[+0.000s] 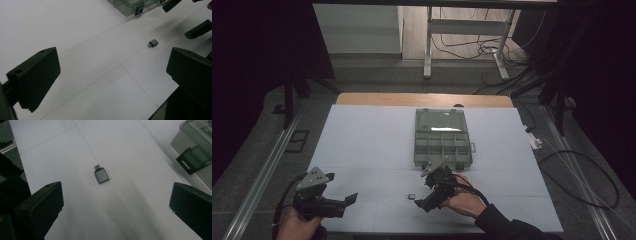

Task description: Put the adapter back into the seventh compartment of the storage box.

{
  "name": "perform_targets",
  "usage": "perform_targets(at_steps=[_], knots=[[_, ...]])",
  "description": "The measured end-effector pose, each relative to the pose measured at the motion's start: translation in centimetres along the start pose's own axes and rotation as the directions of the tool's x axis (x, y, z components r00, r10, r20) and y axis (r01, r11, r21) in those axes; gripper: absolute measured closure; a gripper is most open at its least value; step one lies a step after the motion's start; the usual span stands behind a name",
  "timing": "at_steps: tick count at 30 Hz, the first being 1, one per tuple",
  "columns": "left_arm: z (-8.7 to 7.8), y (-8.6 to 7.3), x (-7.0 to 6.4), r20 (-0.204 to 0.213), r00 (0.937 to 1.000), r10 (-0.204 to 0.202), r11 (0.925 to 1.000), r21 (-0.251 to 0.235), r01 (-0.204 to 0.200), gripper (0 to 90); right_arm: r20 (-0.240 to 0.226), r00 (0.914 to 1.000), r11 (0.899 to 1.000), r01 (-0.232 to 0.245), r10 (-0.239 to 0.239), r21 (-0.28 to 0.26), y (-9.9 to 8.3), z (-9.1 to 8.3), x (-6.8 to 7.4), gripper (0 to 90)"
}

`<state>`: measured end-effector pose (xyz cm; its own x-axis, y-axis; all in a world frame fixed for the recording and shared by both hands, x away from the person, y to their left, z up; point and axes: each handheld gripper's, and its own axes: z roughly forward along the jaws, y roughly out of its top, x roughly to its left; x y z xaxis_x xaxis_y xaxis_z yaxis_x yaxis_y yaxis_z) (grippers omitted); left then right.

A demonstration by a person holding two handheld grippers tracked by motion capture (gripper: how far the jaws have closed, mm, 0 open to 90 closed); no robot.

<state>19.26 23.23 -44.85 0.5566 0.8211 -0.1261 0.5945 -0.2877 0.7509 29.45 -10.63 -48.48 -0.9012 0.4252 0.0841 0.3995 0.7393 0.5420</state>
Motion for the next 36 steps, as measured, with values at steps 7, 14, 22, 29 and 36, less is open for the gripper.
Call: perform_targets(at_steps=[7,14,22,29,36], knots=[[0.0,0.0,0.0,0.003,1.0000,-0.001,1.0000,0.000,0.001,0.0,-0.015,0.9999,0.999,0.000,0.000,0.032,0.7,1.3,0.2,0.0],[0.0,0.0,0.0,0.006,1.0000,-0.001,1.0000,0.001,0.001,0.0,-0.016,0.9994,0.997,0.033,-0.031,0.069,1.5,2.5,0.6,0.0],[0.0,0.0,0.1,0.008,1.0000,-0.004,1.0000,0.000,0.004,0.0,-0.012,0.9983,0.992,0.059,-0.058,0.110,2.0,4.0,1.0,0.0],[0.0,0.0,0.1,0.010,0.9999,-0.004,1.0000,-0.001,0.004,0.0,-0.013,0.9965,0.986,0.083,-0.082,0.143,2.1,4.8,1.1,2.1],[0.0,0.0,0.1,0.012,0.9999,-0.005,1.0000,-0.002,0.005,0.0,-0.015,0.9919,0.983,0.127,-0.126,0.132,2.2,4.8,1.3,27.7]])
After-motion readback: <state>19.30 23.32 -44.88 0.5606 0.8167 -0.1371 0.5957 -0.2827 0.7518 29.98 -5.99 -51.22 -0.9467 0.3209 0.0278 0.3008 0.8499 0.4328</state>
